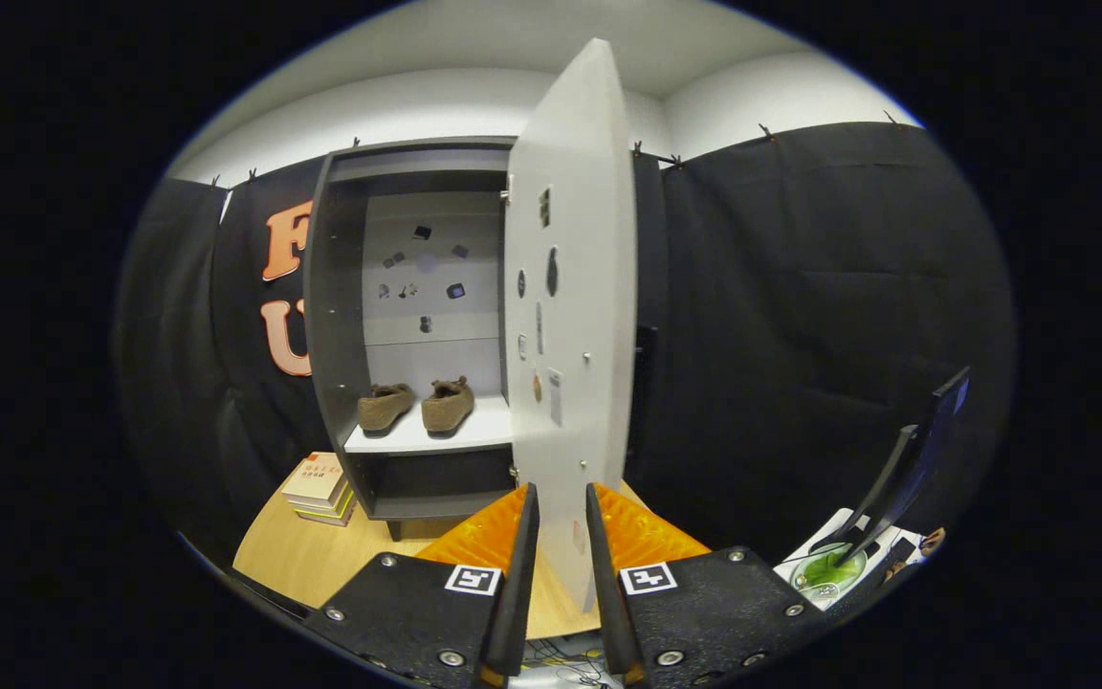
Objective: Open the shoe cabinet door, grab the shoes and put them into the shoe cabinet, then close the shoe cabinet door.
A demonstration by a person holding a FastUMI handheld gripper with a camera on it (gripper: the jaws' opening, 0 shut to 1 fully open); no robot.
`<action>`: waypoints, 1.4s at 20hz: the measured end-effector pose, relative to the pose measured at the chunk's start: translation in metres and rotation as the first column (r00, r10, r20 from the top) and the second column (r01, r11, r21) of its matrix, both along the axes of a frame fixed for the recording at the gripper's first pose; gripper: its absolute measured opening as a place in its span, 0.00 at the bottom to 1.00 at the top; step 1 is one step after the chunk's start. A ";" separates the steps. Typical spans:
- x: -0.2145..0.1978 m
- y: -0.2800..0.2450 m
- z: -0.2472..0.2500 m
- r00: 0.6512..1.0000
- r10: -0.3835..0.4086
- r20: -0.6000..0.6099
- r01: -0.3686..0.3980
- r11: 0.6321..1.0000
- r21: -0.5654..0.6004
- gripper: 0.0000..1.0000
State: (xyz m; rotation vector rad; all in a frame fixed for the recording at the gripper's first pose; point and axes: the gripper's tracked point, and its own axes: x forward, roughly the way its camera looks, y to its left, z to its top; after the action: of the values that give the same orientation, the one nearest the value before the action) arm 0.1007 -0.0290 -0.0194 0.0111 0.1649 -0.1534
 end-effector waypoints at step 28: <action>0.086 -0.010 -0.041 0.918 0.393 0.058 -0.397 0.914 0.084 0.51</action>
State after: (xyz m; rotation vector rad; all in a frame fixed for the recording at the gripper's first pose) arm 0.1872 -0.0391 -0.0607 0.0748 0.1312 0.2605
